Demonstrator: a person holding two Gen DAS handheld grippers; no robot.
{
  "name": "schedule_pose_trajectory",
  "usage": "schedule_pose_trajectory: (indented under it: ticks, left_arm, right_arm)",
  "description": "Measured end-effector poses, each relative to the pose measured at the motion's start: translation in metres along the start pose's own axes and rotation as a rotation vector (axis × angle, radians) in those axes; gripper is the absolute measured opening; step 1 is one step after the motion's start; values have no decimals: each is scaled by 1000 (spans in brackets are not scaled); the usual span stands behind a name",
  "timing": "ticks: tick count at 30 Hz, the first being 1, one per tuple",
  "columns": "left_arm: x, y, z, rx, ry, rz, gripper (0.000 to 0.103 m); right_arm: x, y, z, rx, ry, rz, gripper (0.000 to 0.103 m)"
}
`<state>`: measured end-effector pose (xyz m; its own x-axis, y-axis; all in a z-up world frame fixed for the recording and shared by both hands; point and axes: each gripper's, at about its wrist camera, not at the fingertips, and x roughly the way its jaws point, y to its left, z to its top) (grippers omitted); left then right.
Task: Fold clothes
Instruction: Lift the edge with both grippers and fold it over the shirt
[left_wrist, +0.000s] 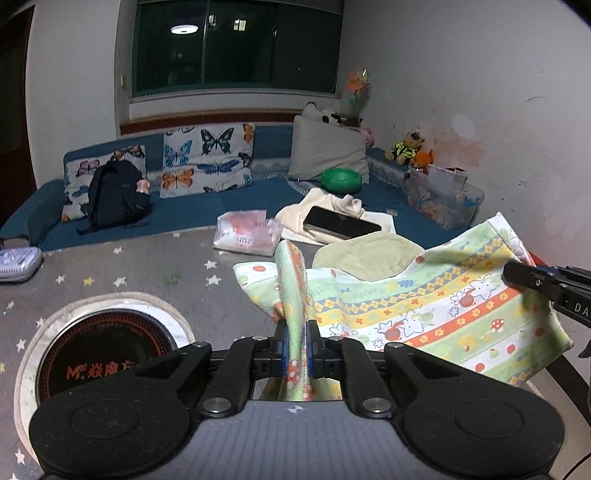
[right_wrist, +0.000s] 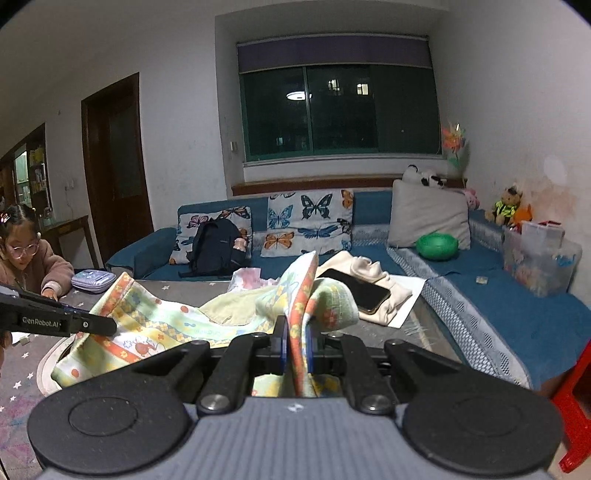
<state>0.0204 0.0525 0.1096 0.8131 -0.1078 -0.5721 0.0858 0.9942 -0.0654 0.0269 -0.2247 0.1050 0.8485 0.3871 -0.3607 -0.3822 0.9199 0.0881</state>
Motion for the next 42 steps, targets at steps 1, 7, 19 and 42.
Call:
schedule_pose_trajectory:
  ticks: [1,7,19,42]
  left_arm:
    - [-2,-2,1,3,-4,2,10]
    - [-6,-5,5,17,-13,13,10]
    - [10,-12,14,47,2,32,10]
    - [106,-20,-4,64,205,67,10]
  right_arm:
    - [-2,0,1,-1,-1,-1,8]
    - [-9,0,5,-18,-13,-8,8]
    - [-1,-3,3,-27,-5,-41,8]
    - [71,-32,-50,7,189,-93,8]
